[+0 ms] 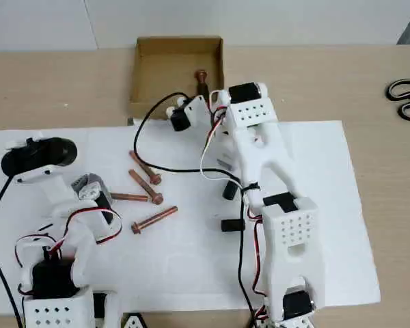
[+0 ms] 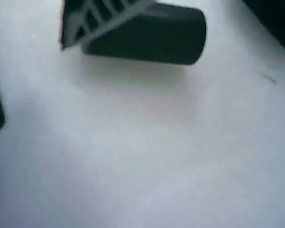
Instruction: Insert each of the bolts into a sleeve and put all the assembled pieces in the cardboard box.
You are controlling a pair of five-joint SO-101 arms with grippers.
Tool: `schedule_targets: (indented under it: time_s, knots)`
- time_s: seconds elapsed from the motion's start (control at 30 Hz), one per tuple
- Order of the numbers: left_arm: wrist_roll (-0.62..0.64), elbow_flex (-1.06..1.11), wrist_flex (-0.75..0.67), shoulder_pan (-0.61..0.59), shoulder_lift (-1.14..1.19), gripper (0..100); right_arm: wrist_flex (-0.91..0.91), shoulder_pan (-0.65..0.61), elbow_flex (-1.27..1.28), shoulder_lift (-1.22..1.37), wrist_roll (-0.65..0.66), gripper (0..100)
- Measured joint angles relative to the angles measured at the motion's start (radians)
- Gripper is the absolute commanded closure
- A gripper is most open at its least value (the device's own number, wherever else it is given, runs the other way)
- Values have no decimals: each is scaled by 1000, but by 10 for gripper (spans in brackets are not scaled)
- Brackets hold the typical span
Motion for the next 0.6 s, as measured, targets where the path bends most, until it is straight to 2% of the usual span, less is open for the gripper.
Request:
schedule_targets:
  time_s: [0.1, 0.27, 0.6]
  knots:
    - [-3, 0, 0, 0, 0, 994, -9, 2, -5, 31, 0, 832]
    - [-3, 0, 0, 0, 0, 994, -37, 6, -14, 81, 2, 933]
    - [-3, 0, 0, 0, 0, 994, -57, 6, -14, 101, 3, 938]
